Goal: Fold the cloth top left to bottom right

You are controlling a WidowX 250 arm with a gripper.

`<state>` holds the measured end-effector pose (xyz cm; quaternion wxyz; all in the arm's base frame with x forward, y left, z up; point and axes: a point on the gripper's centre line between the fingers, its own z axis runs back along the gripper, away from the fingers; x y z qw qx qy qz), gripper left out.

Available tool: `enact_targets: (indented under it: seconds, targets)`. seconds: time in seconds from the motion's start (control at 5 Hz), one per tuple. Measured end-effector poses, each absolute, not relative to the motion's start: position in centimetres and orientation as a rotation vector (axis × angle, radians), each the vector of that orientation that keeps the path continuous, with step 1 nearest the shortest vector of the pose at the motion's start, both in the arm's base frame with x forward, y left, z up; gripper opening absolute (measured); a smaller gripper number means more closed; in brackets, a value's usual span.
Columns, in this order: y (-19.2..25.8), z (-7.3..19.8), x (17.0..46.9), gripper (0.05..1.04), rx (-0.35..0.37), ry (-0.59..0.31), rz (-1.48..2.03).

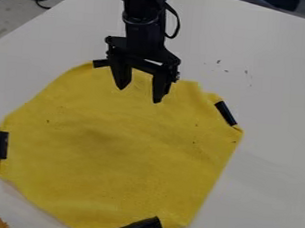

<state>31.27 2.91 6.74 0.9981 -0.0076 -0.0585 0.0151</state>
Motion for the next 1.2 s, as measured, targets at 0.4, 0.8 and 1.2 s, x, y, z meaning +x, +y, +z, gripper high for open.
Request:
enact_targets:
  seconds: [0.4, 0.8, 1.2]
  targets:
    - [4.0, 5.3, 32.4, 0.999, -0.002, -0.121, 0.041]
    - [8.6, 3.4, 37.0, 1.000, -0.041, -0.165, 0.058]
    - [13.4, 3.2, 40.6, 1.000, 0.002, -0.140, -0.017]
